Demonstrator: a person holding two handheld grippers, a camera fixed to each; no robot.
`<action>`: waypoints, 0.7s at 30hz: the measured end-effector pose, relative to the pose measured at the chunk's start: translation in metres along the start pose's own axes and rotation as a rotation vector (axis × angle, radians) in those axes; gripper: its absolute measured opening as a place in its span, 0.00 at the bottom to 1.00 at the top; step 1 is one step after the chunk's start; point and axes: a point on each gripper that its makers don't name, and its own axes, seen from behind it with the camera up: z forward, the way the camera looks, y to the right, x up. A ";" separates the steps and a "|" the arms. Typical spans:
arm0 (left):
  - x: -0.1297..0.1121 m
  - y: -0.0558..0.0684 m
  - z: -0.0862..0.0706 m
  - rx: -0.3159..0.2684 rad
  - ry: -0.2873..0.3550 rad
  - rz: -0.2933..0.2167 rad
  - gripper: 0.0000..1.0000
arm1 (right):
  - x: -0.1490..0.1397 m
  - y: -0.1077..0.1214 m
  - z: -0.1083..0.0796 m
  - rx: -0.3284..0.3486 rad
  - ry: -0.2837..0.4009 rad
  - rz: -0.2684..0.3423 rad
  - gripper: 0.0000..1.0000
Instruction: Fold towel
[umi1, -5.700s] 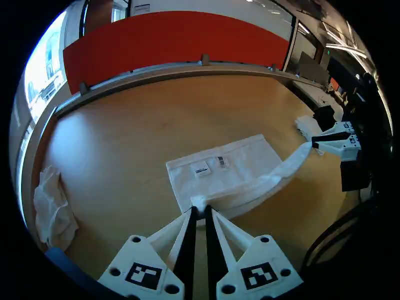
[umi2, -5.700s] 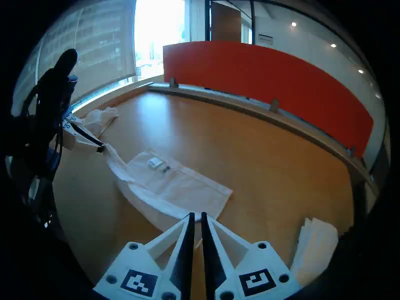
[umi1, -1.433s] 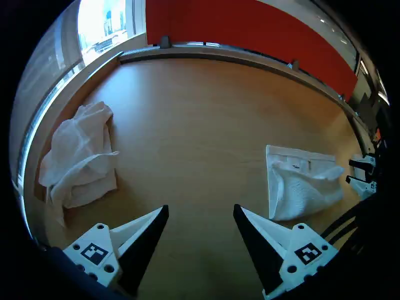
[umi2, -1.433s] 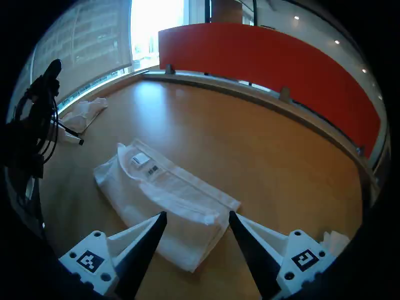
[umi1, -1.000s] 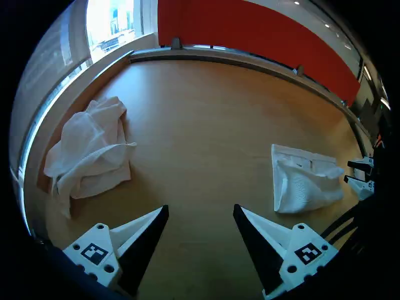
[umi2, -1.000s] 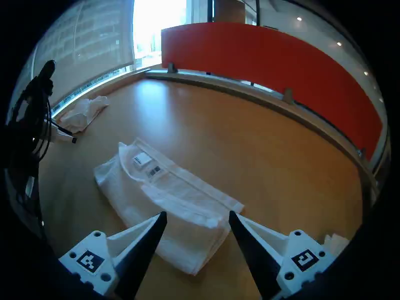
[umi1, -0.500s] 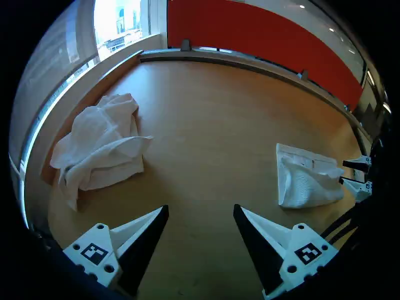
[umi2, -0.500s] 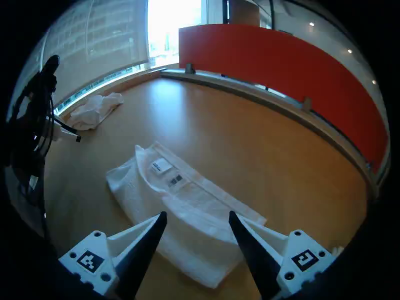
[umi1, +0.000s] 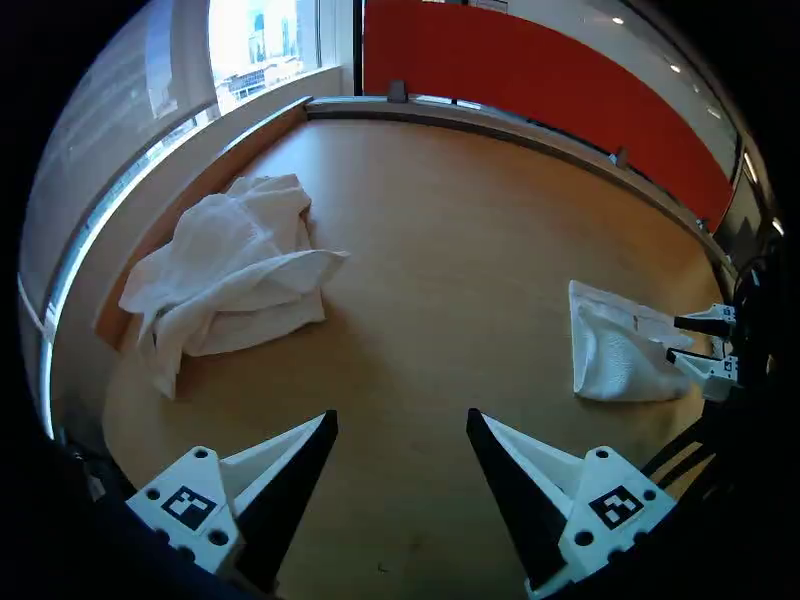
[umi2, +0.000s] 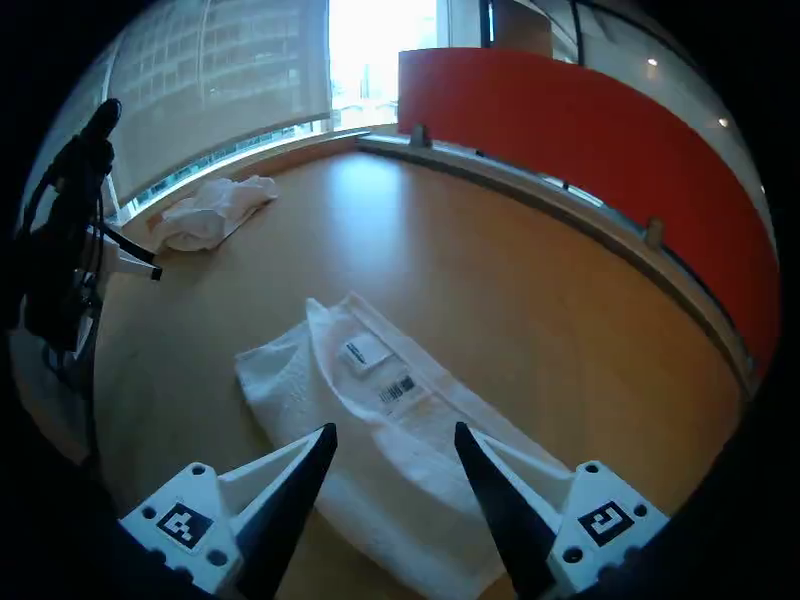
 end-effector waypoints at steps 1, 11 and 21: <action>-0.001 -0.001 0.000 0.000 -0.002 -0.002 0.96 | 0.001 -0.001 0.001 0.002 -0.001 -0.005 0.86; -0.004 -0.004 0.000 0.002 -0.003 -0.007 0.96 | -0.001 -0.004 0.009 0.012 -0.025 -0.032 0.62; -0.001 -0.001 0.002 -0.001 -0.001 -0.003 0.96 | -0.003 -0.010 0.012 0.037 -0.039 -0.034 0.32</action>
